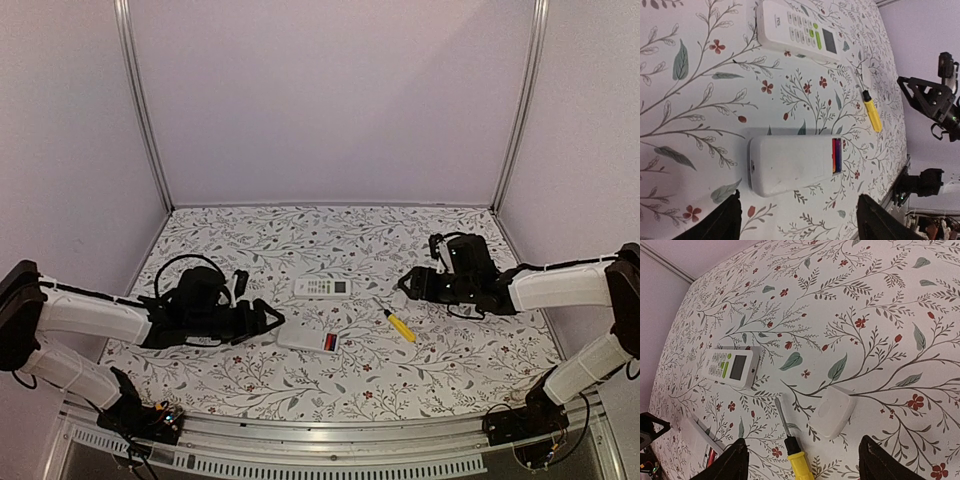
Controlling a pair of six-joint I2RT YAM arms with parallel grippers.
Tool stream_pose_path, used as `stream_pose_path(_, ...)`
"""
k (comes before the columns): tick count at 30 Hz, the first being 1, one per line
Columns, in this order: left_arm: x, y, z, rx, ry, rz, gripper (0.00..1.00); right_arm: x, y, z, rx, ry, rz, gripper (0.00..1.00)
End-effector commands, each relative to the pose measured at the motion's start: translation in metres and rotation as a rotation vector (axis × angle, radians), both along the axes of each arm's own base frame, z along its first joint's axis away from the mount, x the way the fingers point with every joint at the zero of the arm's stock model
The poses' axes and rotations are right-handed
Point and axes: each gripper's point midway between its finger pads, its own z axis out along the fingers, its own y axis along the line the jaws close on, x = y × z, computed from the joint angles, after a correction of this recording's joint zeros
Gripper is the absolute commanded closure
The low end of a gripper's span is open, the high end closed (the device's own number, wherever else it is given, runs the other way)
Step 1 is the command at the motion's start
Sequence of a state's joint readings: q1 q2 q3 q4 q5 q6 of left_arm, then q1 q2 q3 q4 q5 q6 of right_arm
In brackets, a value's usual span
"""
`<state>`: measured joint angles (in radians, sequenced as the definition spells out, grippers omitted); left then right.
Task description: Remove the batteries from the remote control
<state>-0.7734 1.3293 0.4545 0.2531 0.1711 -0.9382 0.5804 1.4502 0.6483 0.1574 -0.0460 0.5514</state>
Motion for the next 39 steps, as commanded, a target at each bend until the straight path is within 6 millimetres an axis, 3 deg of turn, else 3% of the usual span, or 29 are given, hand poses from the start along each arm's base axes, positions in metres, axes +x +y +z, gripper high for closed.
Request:
stream_pose_path(1, -0.025, -0.016, 0.001, -0.079, 0.085, 0.024, 0.21, -0.013, 0.004, -0.010, 0.018, 0.031, 0.056, 0.25)
stream_pose_path(11, -0.041, -0.033, -0.031, -0.085, 0.184, -0.001, 0.17, -0.016, 0.011, -0.009, 0.039, 0.026, 0.070, 0.24)
stream_pose_path(20, -0.040, -0.040, -0.040, -0.065, 0.202, -0.023, 0.17, -0.018, 0.012, -0.011, 0.058, 0.032, 0.070, 0.24)
stream_pose_path(39, 0.013, -0.048, -0.029, -0.073, 0.090, -0.012, 0.17, -0.020, 0.013, -0.017, 0.056, 0.051, 0.079, 0.28)
